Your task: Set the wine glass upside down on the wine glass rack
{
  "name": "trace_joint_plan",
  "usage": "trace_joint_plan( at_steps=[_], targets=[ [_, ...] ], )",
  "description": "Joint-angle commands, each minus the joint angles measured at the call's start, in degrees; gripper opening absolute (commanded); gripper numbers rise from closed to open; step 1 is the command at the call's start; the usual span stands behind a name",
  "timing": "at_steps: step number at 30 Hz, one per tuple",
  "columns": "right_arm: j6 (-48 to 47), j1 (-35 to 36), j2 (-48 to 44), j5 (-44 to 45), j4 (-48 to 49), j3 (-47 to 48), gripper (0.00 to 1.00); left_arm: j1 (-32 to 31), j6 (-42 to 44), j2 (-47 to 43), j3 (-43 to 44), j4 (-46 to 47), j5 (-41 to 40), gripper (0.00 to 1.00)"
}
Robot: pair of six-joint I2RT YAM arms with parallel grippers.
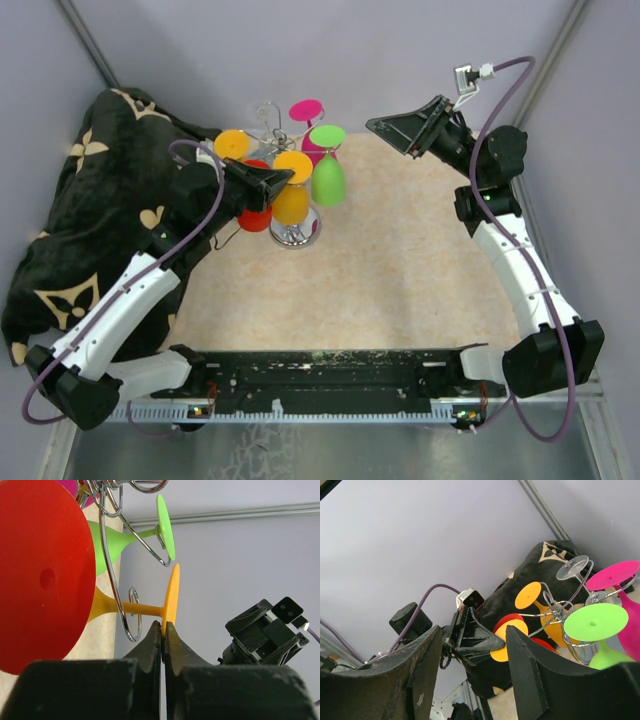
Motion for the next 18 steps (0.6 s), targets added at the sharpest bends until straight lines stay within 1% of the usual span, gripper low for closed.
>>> trace_joint_plan(
  at_steps=[1,8,13,18],
  targets=[
    [0.43,-0.28,-0.74,-0.03,3.31,-0.41,0.54,0.23,0.02,-0.37,0.22,1.68,3.12,0.0],
    [-0.31,-0.28,-1.49,0.06,2.57,-0.65,0.54,0.21,-0.7,2.55,-0.18,3.77,7.17,0.0],
    [-1.04,-0.29,-1.84,0.1,1.71,-0.93,0.54,0.21,-0.21,2.0,0.17,3.27,6.62,0.0],
    [-0.04,-0.28,-1.2,0.06,3.17,-1.14,0.54,0.2,0.08,1.2,0.18,2.85,6.38,0.0]
  ],
)
